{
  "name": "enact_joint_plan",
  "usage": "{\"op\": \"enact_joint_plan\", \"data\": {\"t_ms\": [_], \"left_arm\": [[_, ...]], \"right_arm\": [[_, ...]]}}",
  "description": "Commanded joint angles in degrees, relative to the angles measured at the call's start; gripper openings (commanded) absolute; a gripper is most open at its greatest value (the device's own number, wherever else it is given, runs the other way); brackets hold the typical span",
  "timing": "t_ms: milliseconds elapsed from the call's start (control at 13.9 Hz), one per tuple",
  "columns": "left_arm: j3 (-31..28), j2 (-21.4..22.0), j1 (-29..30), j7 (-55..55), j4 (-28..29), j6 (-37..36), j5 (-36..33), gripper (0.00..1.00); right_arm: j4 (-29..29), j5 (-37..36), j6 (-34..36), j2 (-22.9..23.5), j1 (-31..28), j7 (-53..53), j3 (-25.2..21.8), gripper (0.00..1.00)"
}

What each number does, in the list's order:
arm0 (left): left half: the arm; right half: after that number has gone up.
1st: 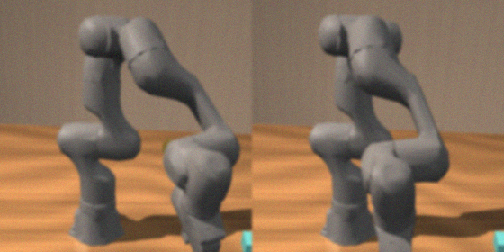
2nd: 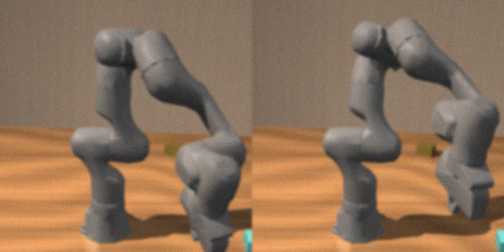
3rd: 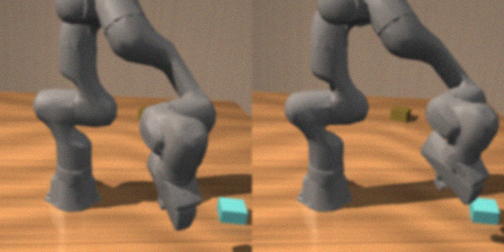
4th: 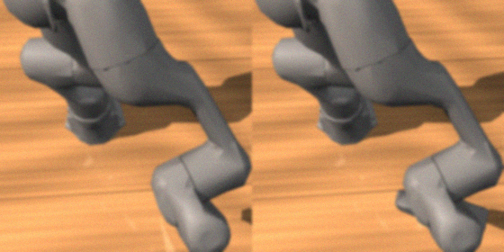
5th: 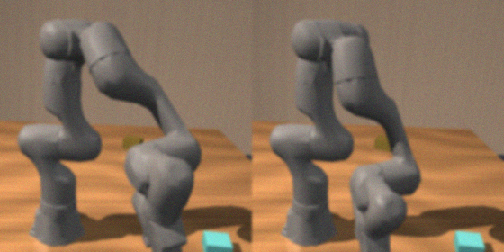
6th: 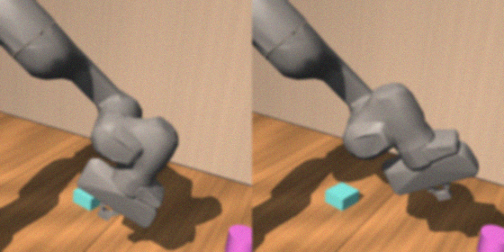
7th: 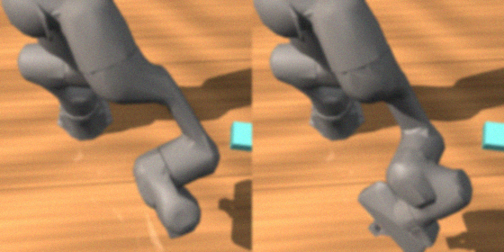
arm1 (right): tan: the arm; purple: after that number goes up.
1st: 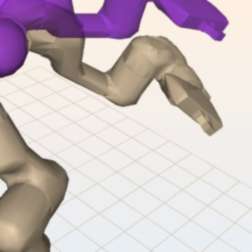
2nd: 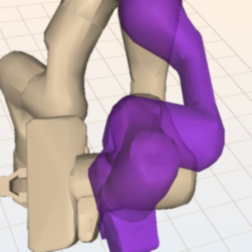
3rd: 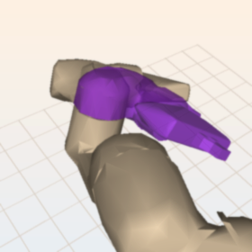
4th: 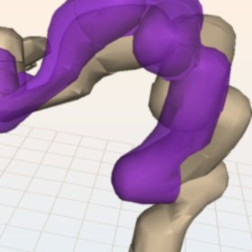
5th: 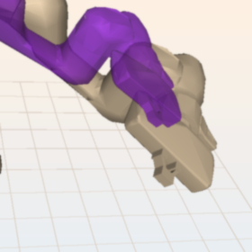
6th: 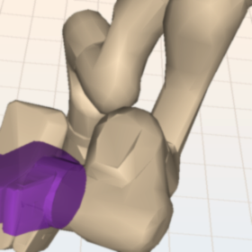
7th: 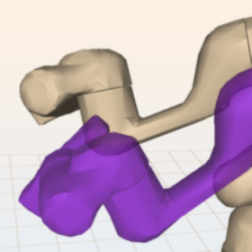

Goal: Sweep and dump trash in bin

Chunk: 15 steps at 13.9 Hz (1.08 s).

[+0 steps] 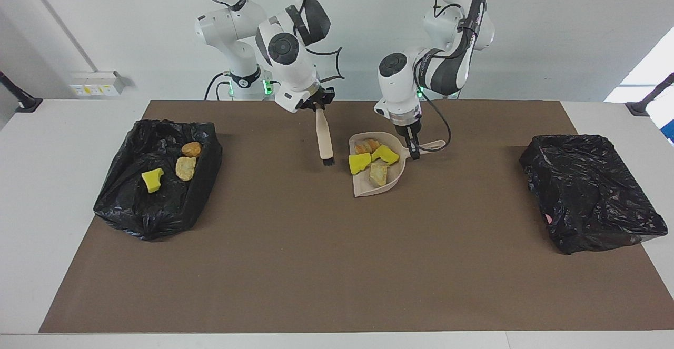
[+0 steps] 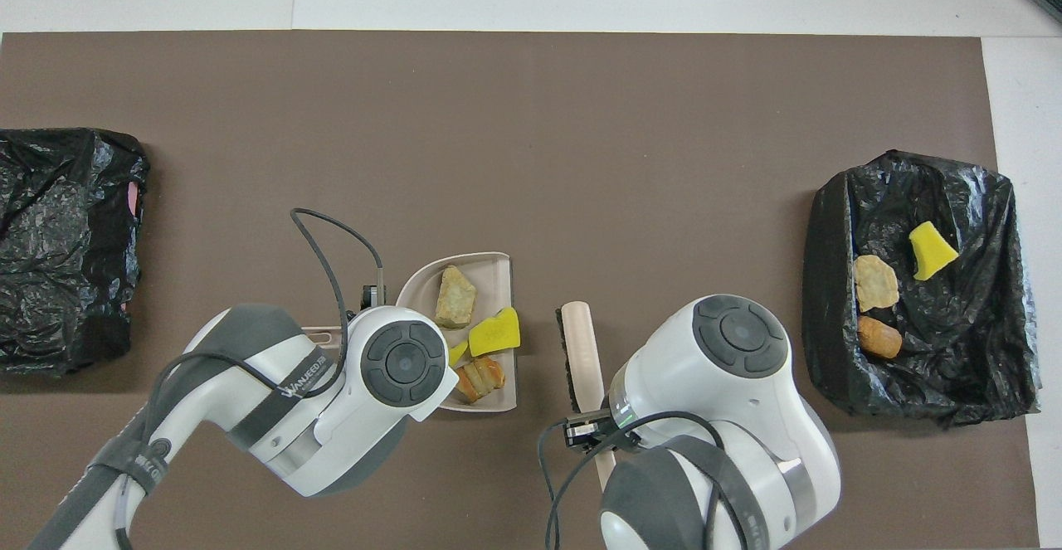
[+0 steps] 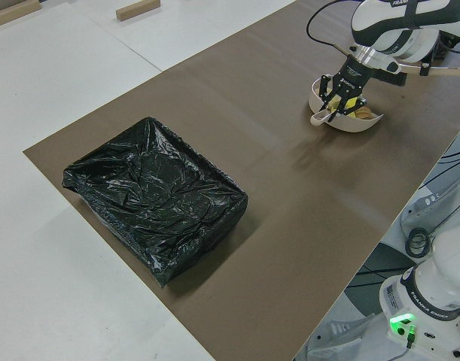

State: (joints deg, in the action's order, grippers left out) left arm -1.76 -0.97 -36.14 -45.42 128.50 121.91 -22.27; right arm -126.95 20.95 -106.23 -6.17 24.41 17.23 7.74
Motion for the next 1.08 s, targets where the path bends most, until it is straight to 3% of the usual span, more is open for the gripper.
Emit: {"op": "enact_joint_plan", "data": {"t_ms": [0,215,502,646,1004], "left_arm": [[0.0,1.3,3.0,-4.8,-1.7,0.2,-0.8,0.00],[-0.3,2.7,5.4,-8.7,-4.1,-1.5,-0.4,0.00],[-0.4,3.6,11.3,-16.2,-12.0,-6.8,3.8,0.00],[-0.5,3.1,16.2,-22.0,-16.2,-9.5,6.4,0.00],[-0.6,2.6,31.1,-30.9,-17.8,-8.5,6.8,0.00]], "right_arm": [[-2.7,-2.8,-0.1,-3.3,1.8,2.3,0.3,0.00],[-3.5,-3.1,-1.3,-4.1,2.5,3.8,0.5,0.00],[-3.5,-5.0,-6.3,-3.1,10.2,13.2,0.6,0.00],[-3.3,-5.2,-10.5,-0.9,14.9,17.4,0.6,0.00],[0.4,-7.5,-18.1,9.0,24.3,29.5,0.5,0.00]]}}
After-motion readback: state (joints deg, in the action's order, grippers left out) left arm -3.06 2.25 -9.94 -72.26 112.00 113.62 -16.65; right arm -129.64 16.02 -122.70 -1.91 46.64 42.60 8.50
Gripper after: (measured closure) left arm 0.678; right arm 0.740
